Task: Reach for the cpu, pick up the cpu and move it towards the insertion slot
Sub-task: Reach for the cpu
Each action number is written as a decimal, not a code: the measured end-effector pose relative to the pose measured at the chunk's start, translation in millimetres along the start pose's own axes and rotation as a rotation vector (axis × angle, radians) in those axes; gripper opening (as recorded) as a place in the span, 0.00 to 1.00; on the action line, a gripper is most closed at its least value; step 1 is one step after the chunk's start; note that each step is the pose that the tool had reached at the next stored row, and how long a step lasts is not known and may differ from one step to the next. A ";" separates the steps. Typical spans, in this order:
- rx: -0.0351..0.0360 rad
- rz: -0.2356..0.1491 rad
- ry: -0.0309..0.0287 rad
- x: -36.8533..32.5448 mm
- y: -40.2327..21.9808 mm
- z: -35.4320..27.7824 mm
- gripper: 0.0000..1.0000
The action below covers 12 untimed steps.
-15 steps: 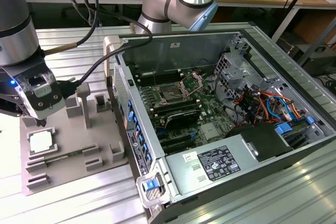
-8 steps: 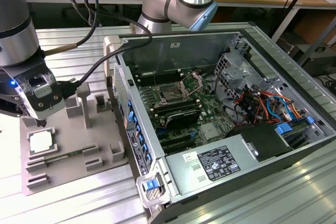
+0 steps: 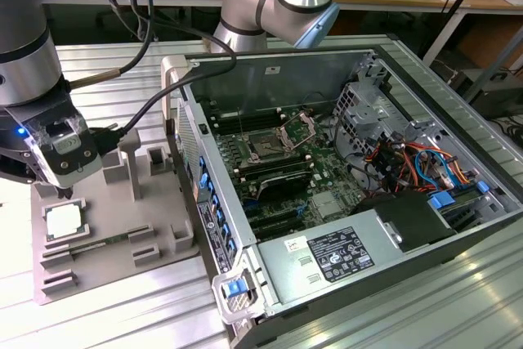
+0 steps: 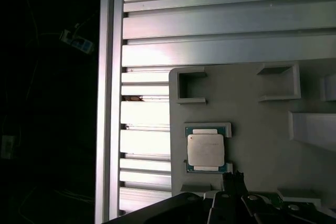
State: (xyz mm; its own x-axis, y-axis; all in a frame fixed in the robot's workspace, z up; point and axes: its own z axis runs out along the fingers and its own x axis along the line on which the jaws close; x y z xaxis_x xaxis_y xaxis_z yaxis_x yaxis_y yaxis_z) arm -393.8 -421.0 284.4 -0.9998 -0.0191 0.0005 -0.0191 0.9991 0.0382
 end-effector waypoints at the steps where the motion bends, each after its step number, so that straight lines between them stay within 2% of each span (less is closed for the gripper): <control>1: 0.0000 0.000 0.0000 0.0 0.0 0.0 0.11; 12: 0.0000 0.000 0.0000 0.0 -0.1 2.5 0.11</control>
State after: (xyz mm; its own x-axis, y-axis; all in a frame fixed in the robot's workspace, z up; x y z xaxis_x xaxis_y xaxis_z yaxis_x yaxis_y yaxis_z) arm -393.9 -421.0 281.9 -0.9998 -0.0191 0.0005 -0.0191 0.9991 0.0382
